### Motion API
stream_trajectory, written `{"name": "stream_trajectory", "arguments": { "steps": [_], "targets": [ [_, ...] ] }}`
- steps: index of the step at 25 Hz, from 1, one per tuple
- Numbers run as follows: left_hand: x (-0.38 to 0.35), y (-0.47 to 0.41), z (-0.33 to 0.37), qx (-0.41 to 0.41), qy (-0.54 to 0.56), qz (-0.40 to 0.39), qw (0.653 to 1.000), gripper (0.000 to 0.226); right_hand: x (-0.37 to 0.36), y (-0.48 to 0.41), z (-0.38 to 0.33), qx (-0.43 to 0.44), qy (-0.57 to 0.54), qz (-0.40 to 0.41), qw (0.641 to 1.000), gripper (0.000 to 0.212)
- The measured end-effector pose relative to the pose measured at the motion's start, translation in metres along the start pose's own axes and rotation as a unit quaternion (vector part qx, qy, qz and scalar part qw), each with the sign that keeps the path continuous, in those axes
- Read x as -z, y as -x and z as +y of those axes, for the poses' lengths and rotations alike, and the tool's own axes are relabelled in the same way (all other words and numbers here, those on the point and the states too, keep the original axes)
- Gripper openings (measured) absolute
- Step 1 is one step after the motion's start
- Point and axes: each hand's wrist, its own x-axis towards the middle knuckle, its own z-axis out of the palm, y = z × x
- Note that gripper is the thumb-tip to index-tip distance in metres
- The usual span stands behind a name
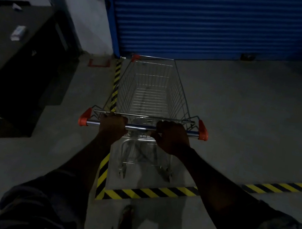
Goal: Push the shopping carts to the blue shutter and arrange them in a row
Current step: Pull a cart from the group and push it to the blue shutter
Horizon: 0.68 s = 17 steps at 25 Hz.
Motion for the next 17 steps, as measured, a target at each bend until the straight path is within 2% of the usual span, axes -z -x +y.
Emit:
{"name": "stream_trajectory", "arguments": {
  "steps": [3, 6, 8, 13, 15, 17],
  "targets": [
    [-0.008, -0.057, -0.036, 0.001, -0.007, -0.023, 1.0, 0.037, -0.014, -0.057, -0.004, -0.017, -0.002, 0.008, 1.0, 0.044],
    [-0.018, -0.105, -0.068, -0.021, 0.001, -0.013, 1.0, 0.044, -0.031, -0.102, -0.011, -0.033, 0.023, 0.009, 0.999, 0.044],
    [-0.034, -0.138, -0.088, -0.035, 0.016, -0.001, 0.999, 0.045, -0.043, -0.128, -0.012, -0.045, 0.026, -0.001, 0.999, 0.049],
    [-0.027, -0.189, -0.112, -0.043, 0.014, -0.031, 0.999, 0.035, -0.059, -0.181, -0.012, -0.072, 0.023, -0.02, 0.997, 0.063],
    [-0.031, -0.206, -0.122, -0.037, 0.041, -0.006, 0.998, 0.029, -0.063, -0.197, -0.013, -0.082, 0.031, -0.044, 0.995, 0.06],
    [-0.039, -0.223, -0.132, -0.017, 0.123, -0.023, 0.992, 0.032, -0.064, -0.21, -0.013, -0.088, 0.036, -0.06, 0.994, 0.054]
  ]
}}
